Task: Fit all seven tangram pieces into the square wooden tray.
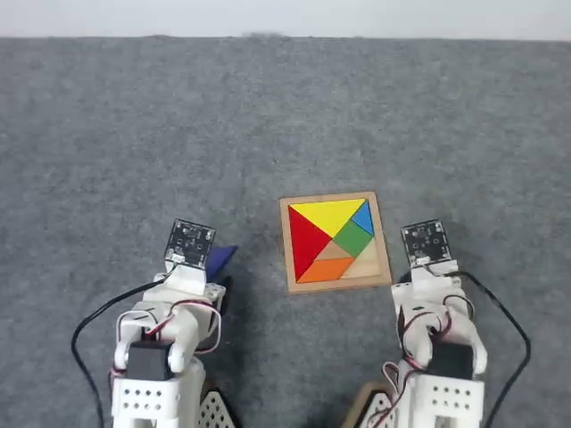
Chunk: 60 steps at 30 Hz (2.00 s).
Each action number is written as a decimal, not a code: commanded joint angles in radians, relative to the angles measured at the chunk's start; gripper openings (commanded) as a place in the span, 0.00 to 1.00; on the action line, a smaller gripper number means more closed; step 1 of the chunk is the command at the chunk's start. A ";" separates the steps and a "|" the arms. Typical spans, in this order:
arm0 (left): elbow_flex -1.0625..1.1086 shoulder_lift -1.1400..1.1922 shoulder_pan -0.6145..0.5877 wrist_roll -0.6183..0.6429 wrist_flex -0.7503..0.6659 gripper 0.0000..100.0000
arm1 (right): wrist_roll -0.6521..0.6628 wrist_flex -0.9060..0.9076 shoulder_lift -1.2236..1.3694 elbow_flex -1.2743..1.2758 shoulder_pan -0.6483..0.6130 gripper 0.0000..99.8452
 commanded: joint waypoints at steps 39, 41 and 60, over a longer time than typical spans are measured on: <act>-1.073 1.812 -0.064 -0.330 -0.101 0.20 | 0.012 0.024 -0.039 0.011 -0.018 0.10; -1.081 1.861 -0.049 -0.331 -0.117 0.20 | 0.012 0.024 -0.039 0.011 -0.018 0.10; -1.087 1.919 -0.005 -0.324 -0.118 0.01 | 0.012 0.024 -0.039 0.011 -0.018 0.10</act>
